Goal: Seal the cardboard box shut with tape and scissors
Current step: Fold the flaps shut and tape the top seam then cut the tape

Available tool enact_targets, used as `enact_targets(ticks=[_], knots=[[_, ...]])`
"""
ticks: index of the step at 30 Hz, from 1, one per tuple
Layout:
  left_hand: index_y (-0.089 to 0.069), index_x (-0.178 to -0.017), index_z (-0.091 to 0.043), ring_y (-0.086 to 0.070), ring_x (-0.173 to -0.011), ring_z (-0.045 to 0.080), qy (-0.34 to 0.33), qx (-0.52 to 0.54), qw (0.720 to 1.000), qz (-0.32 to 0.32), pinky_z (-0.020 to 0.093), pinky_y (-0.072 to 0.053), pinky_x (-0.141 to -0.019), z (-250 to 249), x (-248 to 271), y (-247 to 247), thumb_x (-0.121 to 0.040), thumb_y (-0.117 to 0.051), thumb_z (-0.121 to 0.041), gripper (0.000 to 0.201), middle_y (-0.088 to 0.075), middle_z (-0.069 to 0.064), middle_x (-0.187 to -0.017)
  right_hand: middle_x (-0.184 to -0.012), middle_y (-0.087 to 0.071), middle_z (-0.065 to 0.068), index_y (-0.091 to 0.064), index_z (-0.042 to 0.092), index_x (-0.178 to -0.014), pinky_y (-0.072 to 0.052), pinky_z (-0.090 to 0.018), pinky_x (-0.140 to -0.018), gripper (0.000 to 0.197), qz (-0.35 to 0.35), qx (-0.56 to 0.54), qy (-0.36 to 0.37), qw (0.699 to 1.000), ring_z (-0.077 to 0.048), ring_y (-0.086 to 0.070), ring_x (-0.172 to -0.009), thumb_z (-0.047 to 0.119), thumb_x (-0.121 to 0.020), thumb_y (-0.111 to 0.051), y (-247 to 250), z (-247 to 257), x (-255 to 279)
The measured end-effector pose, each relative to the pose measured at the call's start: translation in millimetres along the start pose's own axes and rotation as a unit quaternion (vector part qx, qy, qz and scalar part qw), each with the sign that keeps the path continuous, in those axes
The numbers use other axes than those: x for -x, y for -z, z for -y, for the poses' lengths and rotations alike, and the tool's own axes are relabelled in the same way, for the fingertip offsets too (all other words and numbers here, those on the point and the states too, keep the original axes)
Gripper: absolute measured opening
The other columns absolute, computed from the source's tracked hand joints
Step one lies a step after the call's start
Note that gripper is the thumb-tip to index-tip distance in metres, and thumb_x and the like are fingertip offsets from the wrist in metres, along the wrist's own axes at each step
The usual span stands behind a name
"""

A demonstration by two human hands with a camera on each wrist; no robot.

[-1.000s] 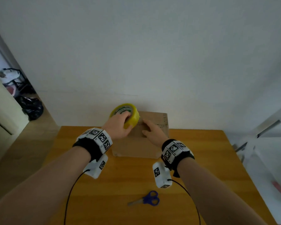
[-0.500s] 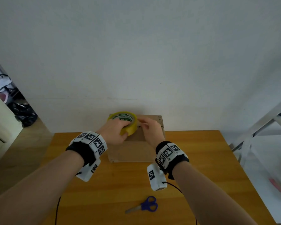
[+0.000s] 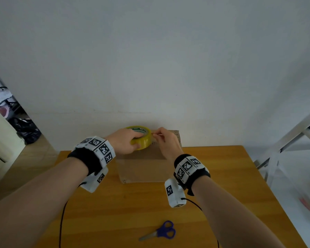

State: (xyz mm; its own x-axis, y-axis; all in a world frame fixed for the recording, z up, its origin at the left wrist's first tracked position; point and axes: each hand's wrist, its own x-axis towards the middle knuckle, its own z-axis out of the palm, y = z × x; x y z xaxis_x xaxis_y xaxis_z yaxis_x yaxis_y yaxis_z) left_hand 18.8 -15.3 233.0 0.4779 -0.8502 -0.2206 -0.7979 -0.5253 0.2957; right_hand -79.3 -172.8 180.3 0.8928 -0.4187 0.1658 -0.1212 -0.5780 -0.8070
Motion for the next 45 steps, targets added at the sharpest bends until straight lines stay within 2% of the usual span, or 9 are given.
enact_targets(ticks=[5, 10, 17, 20, 23, 28, 32, 38, 45], knots=[[-0.039, -0.141, -0.025, -0.052, -0.117, 0.023, 0.017, 0.033, 0.999, -0.012, 0.032, -0.041, -0.095, 8, -5, 18, -0.095, -0.045, -0.032, 0.047, -0.053, 0.003, -0.135, -0.106, -0.067, -0.003, -0.061, 0.012, -0.091, -0.046, -0.025, -0.085, 0.013, 0.041, -0.063, -0.023, 0.997, -0.015, -0.060, -0.096, 0.013, -0.096, -0.049, 24, -1, -4], [-0.052, -0.129, -0.023, -0.056, -0.108, 0.021, 0.014, 0.038, 0.999, -0.022, 0.037, -0.044, -0.093, 2, -11, 23, -0.092, -0.049, -0.040, 0.041, -0.060, 0.001, -0.124, -0.092, -0.065, -0.005, -0.066, 0.007, -0.093, -0.043, -0.019, -0.074, 0.010, 0.058, -0.089, -0.092, 0.990, -0.014, -0.057, -0.087, 0.014, -0.091, -0.059, 36, -7, -13], [-0.061, -0.106, -0.025, -0.057, -0.082, 0.017, 0.034, 0.068, 0.996, -0.046, 0.028, -0.044, -0.068, 0, -12, 19, -0.071, -0.065, -0.059, 0.049, -0.062, -0.001, -0.095, -0.088, -0.069, -0.014, -0.063, 0.010, -0.081, -0.049, -0.027, -0.077, 0.012, 0.065, -0.105, -0.114, 0.986, -0.020, -0.061, -0.080, 0.019, -0.084, -0.070, 31, -19, -19], [-0.059, -0.104, -0.028, -0.052, -0.085, 0.014, 0.037, 0.018, 0.998, -0.038, 0.026, -0.040, -0.068, -3, -10, 14, -0.064, -0.075, -0.054, 0.050, -0.051, -0.007, -0.091, -0.089, -0.070, -0.012, -0.061, 0.010, -0.081, -0.047, -0.014, -0.066, 0.012, 0.079, -0.107, -0.113, 0.985, -0.013, -0.060, -0.074, 0.018, -0.085, -0.069, 26, -21, -17], [-0.054, -0.086, -0.026, -0.049, -0.086, 0.016, 0.017, -0.034, 0.999, -0.025, 0.027, -0.037, -0.067, -4, -10, 7, -0.067, -0.074, -0.046, 0.034, -0.049, -0.005, -0.089, -0.092, -0.072, -0.013, -0.063, 0.005, -0.086, -0.049, -0.024, -0.074, 0.015, 0.091, -0.099, -0.109, 0.985, -0.019, -0.063, -0.081, 0.019, -0.086, -0.067, 22, -24, -18], [-0.045, -0.099, -0.025, -0.031, -0.117, 0.019, 0.011, -0.059, 0.998, 0.001, 0.037, -0.041, -0.093, -6, -8, 0, -0.066, -0.069, -0.036, 0.042, -0.037, -0.002, -0.121, -0.081, -0.067, -0.001, -0.058, 0.012, -0.085, -0.048, -0.028, -0.074, 0.012, 0.101, -0.115, -0.111, 0.982, -0.018, -0.060, -0.080, 0.021, -0.088, -0.065, 20, -27, -19], [-0.037, -0.105, -0.031, -0.026, -0.124, 0.022, 0.030, -0.054, 0.998, 0.014, 0.044, -0.041, -0.095, -2, -4, -1, -0.068, -0.065, -0.019, 0.048, -0.026, -0.003, -0.130, -0.086, -0.071, -0.007, -0.056, 0.015, -0.079, -0.051, -0.034, -0.078, 0.015, 0.096, -0.128, -0.119, 0.980, -0.023, -0.065, -0.083, 0.024, -0.087, -0.066, 20, -32, -19], [-0.045, -0.111, -0.022, -0.042, -0.110, 0.023, -0.007, 0.023, 0.989, -0.143, 0.033, -0.045, -0.083, 6, -4, -6, -0.074, -0.061, -0.005, 0.043, -0.036, 0.001, -0.118, -0.081, -0.058, -0.005, -0.051, 0.018, -0.076, -0.041, -0.031, -0.069, 0.020, 0.121, -0.120, -0.138, 0.976, -0.018, -0.051, -0.078, 0.029, -0.087, -0.062, 21, -35, -20], [-0.045, -0.127, -0.023, -0.023, -0.134, 0.033, 0.024, 0.092, 0.969, -0.227, 0.047, -0.031, -0.106, 3, -16, -15, -0.085, -0.056, -0.003, 0.048, -0.023, 0.014, -0.147, -0.076, -0.056, 0.000, -0.045, 0.020, -0.073, -0.035, -0.027, -0.065, 0.028, 0.114, -0.146, -0.144, 0.972, -0.013, -0.049, -0.074, 0.033, -0.085, -0.067, 25, -35, -18]])
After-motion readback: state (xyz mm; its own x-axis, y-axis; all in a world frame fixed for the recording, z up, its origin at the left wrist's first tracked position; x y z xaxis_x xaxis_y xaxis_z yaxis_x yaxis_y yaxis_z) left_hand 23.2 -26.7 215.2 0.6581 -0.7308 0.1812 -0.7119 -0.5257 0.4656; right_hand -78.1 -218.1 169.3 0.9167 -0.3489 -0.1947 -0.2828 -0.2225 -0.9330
